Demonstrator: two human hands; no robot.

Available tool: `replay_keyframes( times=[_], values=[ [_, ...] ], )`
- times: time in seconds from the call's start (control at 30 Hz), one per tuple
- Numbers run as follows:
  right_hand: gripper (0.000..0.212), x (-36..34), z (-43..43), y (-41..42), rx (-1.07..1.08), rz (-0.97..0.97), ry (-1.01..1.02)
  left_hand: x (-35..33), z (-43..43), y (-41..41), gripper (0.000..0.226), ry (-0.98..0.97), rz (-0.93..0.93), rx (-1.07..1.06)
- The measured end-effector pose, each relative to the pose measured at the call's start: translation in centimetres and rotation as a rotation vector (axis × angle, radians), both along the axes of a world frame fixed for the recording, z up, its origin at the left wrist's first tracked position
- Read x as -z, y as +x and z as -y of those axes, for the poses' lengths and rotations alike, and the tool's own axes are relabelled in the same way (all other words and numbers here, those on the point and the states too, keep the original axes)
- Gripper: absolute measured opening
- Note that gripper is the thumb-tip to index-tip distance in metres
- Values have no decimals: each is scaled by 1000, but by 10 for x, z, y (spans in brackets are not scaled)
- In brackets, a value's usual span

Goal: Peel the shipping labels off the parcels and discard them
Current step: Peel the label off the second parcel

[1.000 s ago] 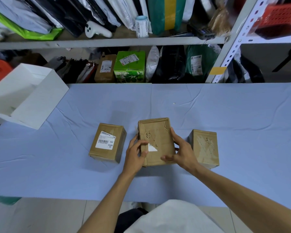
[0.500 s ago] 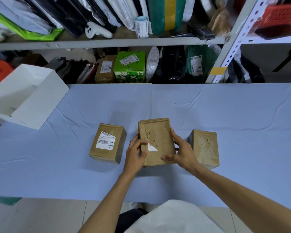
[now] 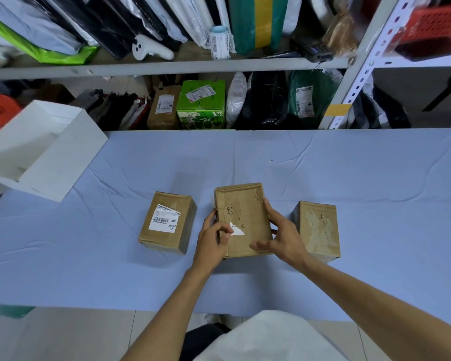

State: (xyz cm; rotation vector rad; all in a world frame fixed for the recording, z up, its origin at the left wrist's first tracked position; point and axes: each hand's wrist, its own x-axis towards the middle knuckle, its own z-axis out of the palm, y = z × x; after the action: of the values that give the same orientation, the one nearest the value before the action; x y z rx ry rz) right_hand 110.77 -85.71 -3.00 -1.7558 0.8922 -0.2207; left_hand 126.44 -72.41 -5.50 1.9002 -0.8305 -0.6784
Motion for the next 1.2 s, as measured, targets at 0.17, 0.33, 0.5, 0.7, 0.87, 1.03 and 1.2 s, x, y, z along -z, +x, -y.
replay_keyframes(
  times=[0.17,0.33,0.5,0.7,0.87,1.03,1.2],
  values=[
    [121,-2,-1,0,6,1,4,3,-2,-1,26,-16,30,-8],
    [120,-2,-3,-1,22,10,12,1,-2,-10,34,-55,55,-104],
    [122,-3,-6,0,73,22,28,-6,5,-13,56,-101,-129,-216],
    [127,-6,-1,3,84,40,19,-25,17,-11,59,-215,-292,-289],
    [115,-11,-2,4,69,41,22,-22,15,-10,59,-195,-249,-256],
    [102,-12,-5,5,95,73,46,-14,11,-16,53,-119,-146,-232],
    [106,-9,-8,4,106,77,55,-13,4,-29,52,-78,-154,-201]
  ],
)
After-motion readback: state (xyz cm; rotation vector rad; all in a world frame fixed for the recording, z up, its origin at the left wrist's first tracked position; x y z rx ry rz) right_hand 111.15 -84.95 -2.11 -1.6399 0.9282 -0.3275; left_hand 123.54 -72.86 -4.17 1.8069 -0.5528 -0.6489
